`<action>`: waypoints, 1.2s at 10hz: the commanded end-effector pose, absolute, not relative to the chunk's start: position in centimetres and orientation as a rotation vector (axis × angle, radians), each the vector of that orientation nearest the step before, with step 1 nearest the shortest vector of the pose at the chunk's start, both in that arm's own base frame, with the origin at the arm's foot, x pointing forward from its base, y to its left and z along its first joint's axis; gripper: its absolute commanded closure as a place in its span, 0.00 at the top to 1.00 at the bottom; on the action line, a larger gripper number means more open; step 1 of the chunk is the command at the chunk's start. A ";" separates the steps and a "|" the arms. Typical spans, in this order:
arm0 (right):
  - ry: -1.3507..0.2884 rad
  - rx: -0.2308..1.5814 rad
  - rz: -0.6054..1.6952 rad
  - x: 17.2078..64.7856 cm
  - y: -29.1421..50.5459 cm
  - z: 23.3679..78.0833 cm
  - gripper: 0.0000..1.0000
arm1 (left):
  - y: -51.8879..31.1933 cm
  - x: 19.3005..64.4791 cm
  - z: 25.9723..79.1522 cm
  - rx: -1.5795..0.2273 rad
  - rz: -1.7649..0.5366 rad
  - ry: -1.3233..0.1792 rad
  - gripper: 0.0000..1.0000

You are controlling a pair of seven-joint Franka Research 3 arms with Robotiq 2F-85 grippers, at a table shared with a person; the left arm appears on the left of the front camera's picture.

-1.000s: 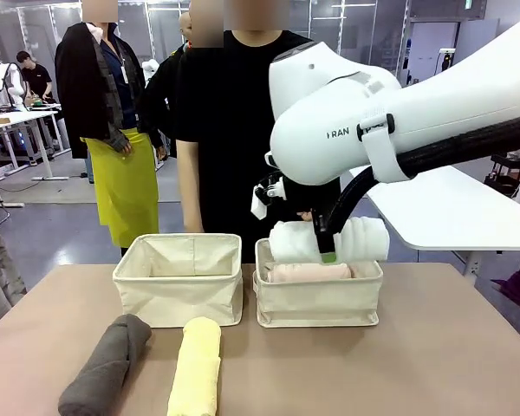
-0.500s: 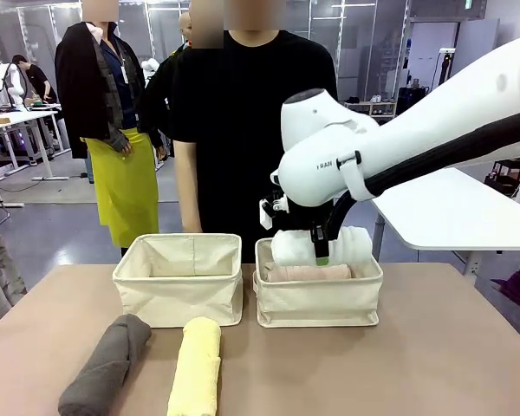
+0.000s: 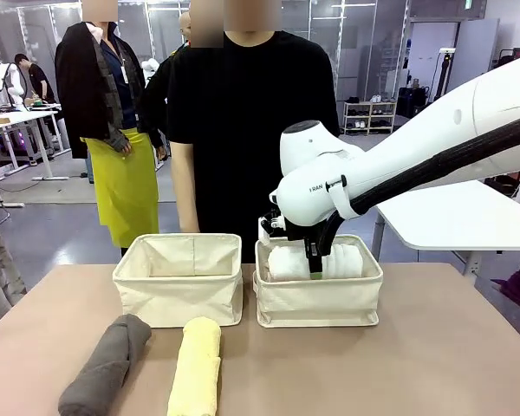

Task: Divide the towels into two baskets.
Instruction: Pick up one hotel-folded towel from the bottom of the table and place it in the Fabric basket indicated by the person.

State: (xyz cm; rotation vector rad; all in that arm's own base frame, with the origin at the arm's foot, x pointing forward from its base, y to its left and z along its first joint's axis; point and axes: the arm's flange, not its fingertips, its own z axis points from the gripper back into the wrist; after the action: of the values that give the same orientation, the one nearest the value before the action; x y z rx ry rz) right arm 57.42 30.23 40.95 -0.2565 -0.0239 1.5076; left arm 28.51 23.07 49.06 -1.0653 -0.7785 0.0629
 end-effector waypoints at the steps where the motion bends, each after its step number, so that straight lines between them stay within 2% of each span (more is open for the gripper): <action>1: -0.043 -0.250 1.502 57.9 30.3 41.3 0.90 | 23.2 28.4 49.3 -1.083 0.052 -0.801 1.00; 2: -0.045 -0.255 1.506 57.8 30.2 41.4 1.00 | 23.2 28.4 49.3 -1.083 0.052 -0.801 1.00; 7: -0.088 -0.262 1.489 56.8 30.1 42.5 1.00 | 23.2 28.4 49.3 -1.083 0.052 -0.801 1.00; 8: -0.044 -0.259 1.502 57.9 30.3 41.7 1.00 | 23.2 28.4 49.3 -1.083 0.052 -0.801 1.00; 12: -0.044 -0.259 1.502 57.9 30.3 41.7 1.00 | 23.2 28.4 49.3 -1.083 0.052 -0.801 1.00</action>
State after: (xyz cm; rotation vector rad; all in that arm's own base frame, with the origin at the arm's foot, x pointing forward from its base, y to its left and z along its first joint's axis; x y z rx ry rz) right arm 57.97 30.35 41.66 -0.2580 -0.0458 1.5018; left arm 28.51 23.07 49.06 -1.0653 -0.7785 0.0630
